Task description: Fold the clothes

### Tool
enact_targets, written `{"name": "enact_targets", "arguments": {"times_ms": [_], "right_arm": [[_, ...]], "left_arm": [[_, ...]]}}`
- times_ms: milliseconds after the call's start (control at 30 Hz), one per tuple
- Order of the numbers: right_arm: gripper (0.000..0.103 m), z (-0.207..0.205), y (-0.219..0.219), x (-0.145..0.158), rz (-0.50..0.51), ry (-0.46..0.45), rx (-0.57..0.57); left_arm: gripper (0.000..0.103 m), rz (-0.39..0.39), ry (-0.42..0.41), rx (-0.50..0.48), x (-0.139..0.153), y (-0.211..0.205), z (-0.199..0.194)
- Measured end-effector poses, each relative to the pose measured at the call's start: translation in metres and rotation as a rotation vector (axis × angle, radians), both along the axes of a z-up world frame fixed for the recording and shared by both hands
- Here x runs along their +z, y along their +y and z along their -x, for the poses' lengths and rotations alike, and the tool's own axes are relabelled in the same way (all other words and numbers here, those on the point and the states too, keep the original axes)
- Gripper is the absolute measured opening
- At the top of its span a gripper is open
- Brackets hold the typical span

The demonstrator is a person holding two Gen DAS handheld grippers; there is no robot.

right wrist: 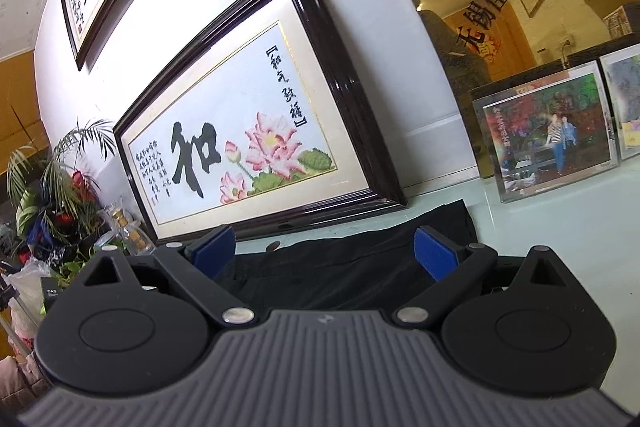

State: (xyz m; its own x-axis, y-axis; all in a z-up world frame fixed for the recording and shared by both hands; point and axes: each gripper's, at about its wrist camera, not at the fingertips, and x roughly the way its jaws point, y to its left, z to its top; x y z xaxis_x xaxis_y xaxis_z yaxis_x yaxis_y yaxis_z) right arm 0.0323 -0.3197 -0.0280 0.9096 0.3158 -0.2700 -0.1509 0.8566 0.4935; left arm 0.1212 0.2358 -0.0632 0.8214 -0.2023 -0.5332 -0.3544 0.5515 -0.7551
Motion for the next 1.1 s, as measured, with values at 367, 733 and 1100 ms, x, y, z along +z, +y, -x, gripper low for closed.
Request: {"name": "enact_targets", "arguments": {"times_ms": [367, 733, 1100], "right_arm": [[0.097, 0.010, -0.021, 0.001, -0.037, -0.002, -0.048], [0.097, 0.018, -0.037, -0.003, -0.071, 0.005, -0.077], [0.097, -0.029, -0.012, 0.039, -0.104, 0.018, 0.132]], "left_arm": [[0.013, -0.134, -0.088, -0.094, 0.047, -0.051, -0.013], [0.013, -0.164, -0.112, -0.162, 0.057, -0.084, -0.028], [0.013, -0.207, -0.128, -0.177, 0.057, -0.100, -0.024]]}}
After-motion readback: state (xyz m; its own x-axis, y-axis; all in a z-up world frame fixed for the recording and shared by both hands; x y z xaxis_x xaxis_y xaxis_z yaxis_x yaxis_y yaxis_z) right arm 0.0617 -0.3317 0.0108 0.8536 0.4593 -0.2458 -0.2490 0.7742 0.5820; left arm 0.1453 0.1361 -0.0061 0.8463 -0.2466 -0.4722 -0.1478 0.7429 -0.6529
